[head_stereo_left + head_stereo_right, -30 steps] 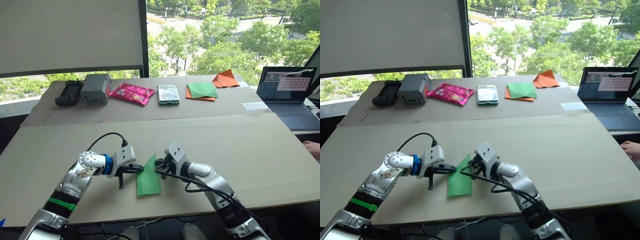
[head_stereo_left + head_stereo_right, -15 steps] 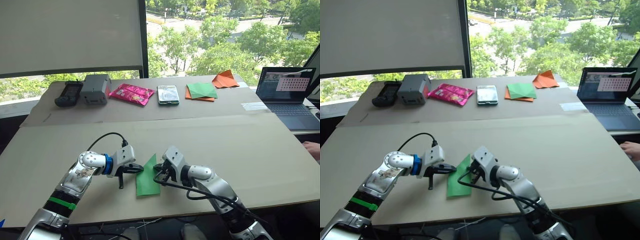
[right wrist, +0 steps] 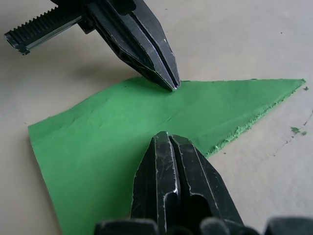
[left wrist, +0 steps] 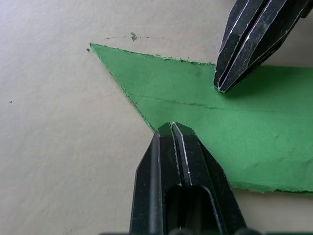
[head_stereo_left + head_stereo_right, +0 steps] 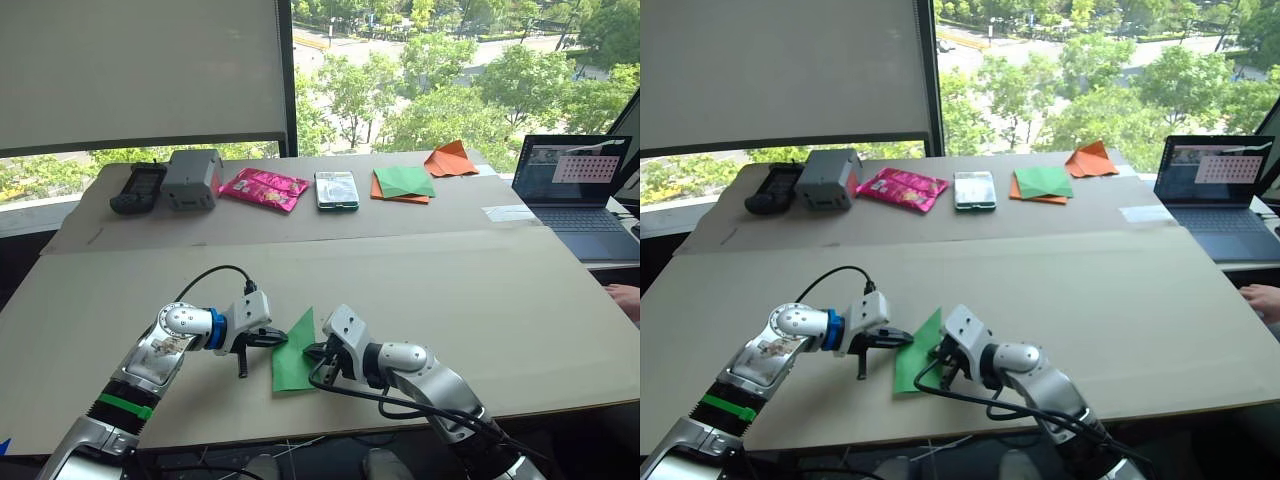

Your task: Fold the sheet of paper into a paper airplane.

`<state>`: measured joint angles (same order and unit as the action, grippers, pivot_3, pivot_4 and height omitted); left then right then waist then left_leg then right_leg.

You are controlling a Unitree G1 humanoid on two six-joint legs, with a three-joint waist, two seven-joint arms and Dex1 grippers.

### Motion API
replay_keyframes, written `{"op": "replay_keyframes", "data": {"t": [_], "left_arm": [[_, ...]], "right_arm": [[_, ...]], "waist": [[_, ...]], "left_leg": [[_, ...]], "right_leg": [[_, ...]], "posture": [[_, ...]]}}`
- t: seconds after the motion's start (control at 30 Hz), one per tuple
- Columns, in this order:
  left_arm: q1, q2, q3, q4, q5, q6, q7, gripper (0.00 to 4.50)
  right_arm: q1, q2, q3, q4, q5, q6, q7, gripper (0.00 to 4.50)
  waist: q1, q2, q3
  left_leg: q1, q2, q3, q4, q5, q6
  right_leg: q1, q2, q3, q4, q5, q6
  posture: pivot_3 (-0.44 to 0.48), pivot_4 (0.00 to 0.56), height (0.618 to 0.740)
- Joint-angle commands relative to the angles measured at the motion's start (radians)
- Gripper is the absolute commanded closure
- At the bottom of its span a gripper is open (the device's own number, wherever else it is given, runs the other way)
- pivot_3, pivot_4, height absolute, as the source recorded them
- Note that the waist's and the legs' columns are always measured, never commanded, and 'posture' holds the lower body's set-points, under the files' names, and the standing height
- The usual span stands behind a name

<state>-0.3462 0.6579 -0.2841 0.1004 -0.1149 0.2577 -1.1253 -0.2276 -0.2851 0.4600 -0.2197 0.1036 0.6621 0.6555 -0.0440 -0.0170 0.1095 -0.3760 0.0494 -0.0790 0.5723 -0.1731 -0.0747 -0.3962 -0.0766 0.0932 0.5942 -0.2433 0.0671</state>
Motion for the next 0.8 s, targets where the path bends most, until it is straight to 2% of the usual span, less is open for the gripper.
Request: {"op": "replay_keyframes", "data": {"t": [0.03, 0.8], "left_arm": [[0.018, 0.003, -0.039, 0.046, 0.050, 0.011, 0.003, 4.48], [0.019, 0.013, -0.042, 0.045, 0.048, 0.009, -0.004, 4.48]], "right_arm": [[0.053, -0.034, 0.046, 0.053, 0.005, 0.083, 0.024, 4.50], [0.150, -0.109, 0.048, -0.026, 0.051, 0.086, 0.038, 4.50]], "waist": [[0.001, 0.000, 0.000], [0.002, -0.003, 0.001]], "left_leg": [[0.000, 0.000, 0.000, 0.000, 0.000, 0.000], [0.000, 0.000, 0.000, 0.000, -0.003, -0.004]], "right_leg": [[0.000, 0.000, 0.000, 0.000, 0.000, 0.000], [0.000, -0.001, 0.000, 0.000, -0.006, -0.001]], "posture": [[0.000, 0.150, 0.732], [0.000, 0.150, 0.732]]}}
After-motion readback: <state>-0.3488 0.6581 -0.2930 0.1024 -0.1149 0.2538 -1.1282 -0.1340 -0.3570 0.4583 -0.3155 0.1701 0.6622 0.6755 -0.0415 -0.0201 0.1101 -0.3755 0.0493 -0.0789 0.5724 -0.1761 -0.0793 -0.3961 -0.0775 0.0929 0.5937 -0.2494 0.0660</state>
